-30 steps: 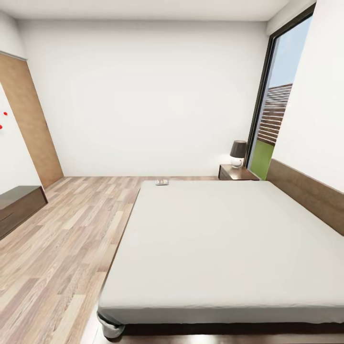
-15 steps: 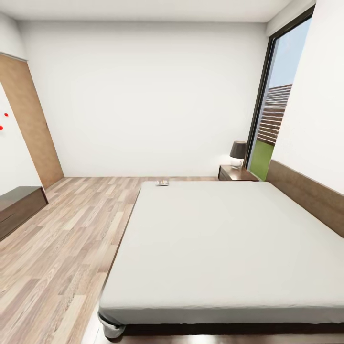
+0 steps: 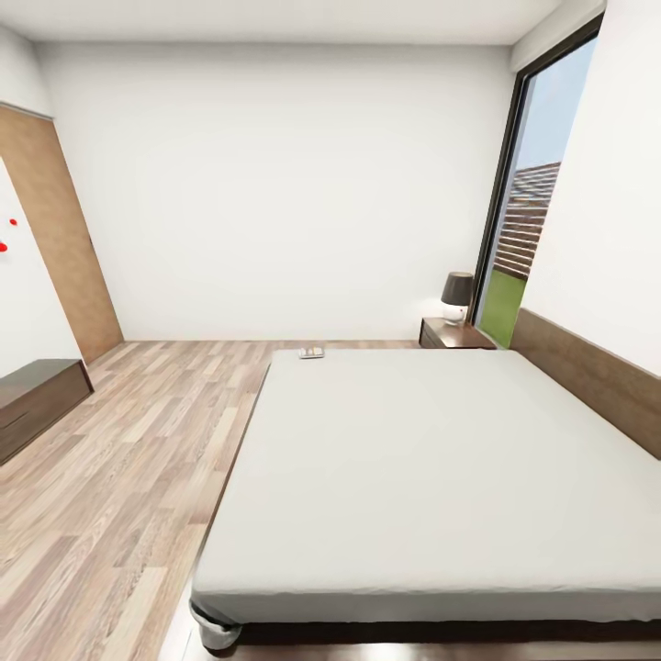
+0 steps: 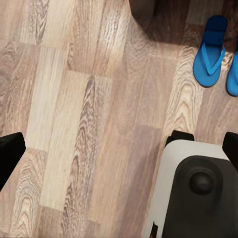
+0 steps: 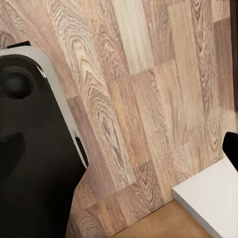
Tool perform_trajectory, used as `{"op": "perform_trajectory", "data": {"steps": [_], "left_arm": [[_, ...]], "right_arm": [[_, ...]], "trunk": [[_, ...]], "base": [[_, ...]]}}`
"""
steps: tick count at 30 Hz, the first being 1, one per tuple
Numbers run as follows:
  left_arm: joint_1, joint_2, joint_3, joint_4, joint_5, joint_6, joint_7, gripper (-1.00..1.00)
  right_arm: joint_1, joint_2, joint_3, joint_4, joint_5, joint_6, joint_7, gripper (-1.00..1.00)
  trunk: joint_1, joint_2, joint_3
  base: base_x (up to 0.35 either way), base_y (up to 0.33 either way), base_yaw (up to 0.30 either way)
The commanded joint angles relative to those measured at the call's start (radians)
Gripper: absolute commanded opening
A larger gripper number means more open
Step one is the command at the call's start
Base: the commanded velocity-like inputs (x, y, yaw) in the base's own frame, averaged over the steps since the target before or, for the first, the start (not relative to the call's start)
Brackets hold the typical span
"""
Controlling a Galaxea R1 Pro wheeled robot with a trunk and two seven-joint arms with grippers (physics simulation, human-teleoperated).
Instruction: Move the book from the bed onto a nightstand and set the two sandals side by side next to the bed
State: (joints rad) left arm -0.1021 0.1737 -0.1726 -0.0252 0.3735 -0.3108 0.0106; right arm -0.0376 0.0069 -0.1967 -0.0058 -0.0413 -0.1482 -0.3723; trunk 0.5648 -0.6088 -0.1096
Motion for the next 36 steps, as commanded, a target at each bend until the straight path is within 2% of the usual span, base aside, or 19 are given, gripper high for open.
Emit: {"op": "perform_trajectory", "data": {"steps": [1, 30, 36], "left_arm": [[-0.001, 0.0, -0.008, 0.0, 0.008, -0.003, 0.001, 1.0], [0.0, -0.001, 0.0, 0.003, 0.013, 0.001, 0.002, 1.0], [0.0, -0.002, 0.0, 0.004, 0.011, 0.002, 0.002, 1.0]], "right_arm": [[-0.001, -0.001, -0.004, -0.001, -0.004, -0.007, 0.005, 1.0], [-0.001, -0.026, 0.013, -0.052, 0.011, -0.011, 0.028, 1.0], [-0.001, -0.028, 0.014, -0.052, 0.01, -0.011, 0.029, 1.0]], "trunk": [[-0.004, 0.006, 0.001], [-0.115, 0.209, 0.092], [-0.115, 0.209, 0.092]], "base": [[0.0, 0.0, 0.0], [0.0, 0.0, 0.02], [0.0, 0.0, 0.171]]}}
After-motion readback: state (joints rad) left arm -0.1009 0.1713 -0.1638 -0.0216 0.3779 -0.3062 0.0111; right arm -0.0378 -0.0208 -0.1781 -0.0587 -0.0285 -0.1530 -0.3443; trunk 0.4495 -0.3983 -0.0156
